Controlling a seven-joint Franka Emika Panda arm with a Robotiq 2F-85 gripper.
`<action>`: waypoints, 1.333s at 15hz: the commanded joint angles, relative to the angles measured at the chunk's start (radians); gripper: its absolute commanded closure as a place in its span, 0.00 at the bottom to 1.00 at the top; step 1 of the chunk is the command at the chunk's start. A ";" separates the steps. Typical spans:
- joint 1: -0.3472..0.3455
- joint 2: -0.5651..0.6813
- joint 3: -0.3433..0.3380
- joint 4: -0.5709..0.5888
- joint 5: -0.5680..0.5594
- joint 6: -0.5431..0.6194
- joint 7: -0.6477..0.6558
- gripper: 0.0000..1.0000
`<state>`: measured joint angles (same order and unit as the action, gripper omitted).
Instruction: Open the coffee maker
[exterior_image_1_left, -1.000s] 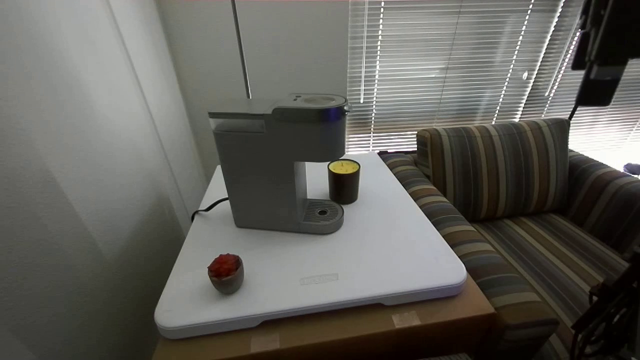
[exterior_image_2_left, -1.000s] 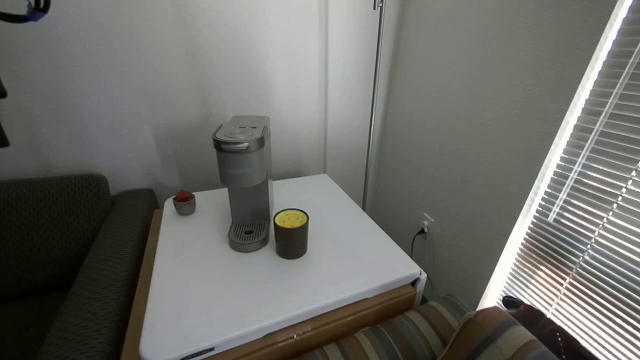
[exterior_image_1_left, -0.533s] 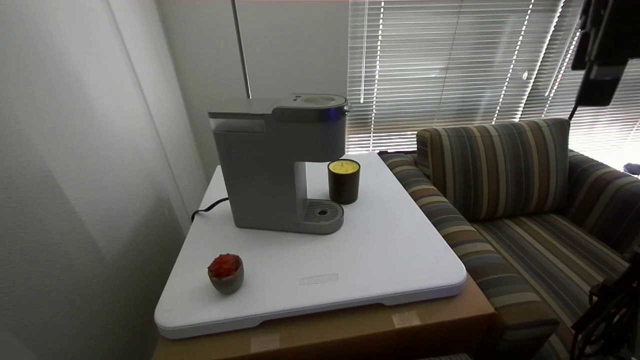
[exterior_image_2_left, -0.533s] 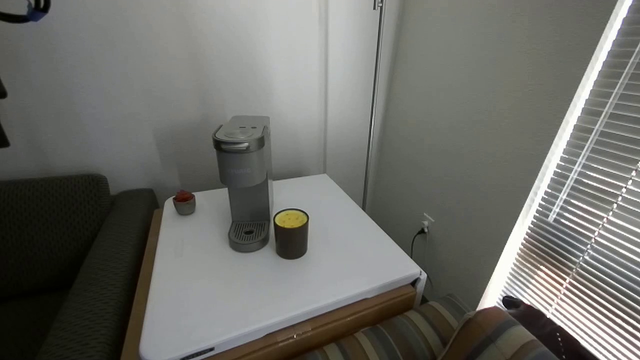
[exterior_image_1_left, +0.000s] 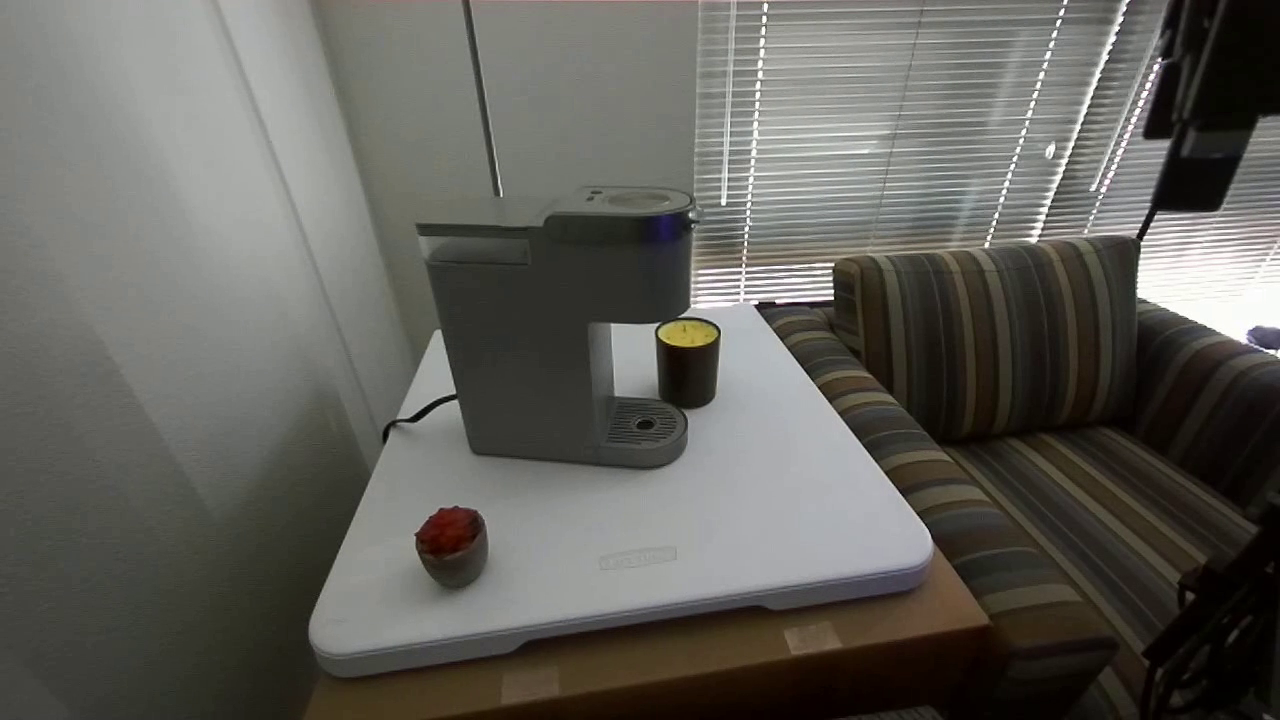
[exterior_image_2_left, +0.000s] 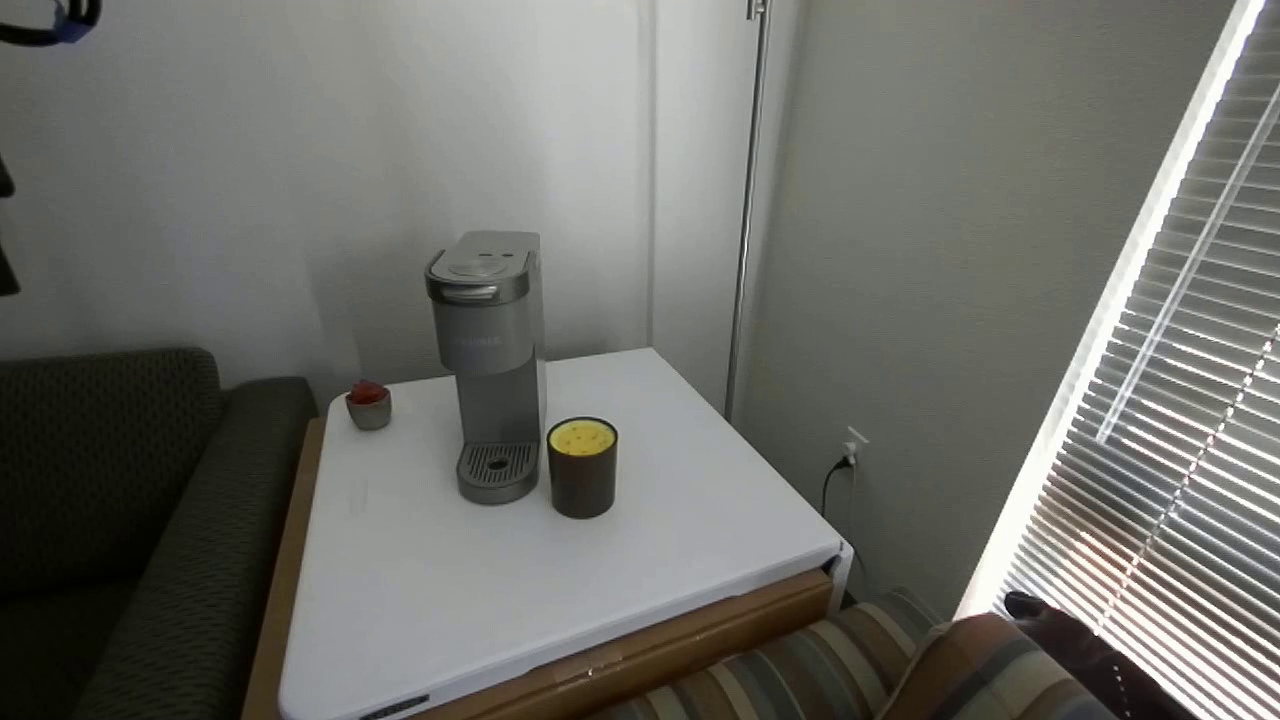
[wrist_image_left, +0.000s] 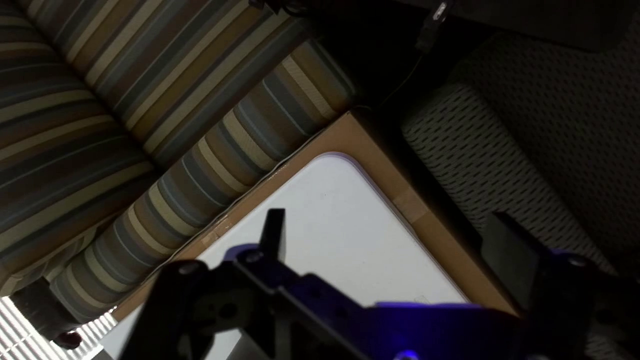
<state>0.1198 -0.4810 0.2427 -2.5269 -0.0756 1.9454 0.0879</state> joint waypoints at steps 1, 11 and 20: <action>0.019 0.003 -0.017 0.002 -0.008 -0.002 0.008 0.00; 0.019 0.003 -0.017 0.002 -0.008 -0.002 0.008 0.00; 0.028 0.042 -0.016 -0.041 -0.017 0.090 0.015 0.00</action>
<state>0.1347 -0.4100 0.2380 -2.5587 -0.1097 2.0777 0.0469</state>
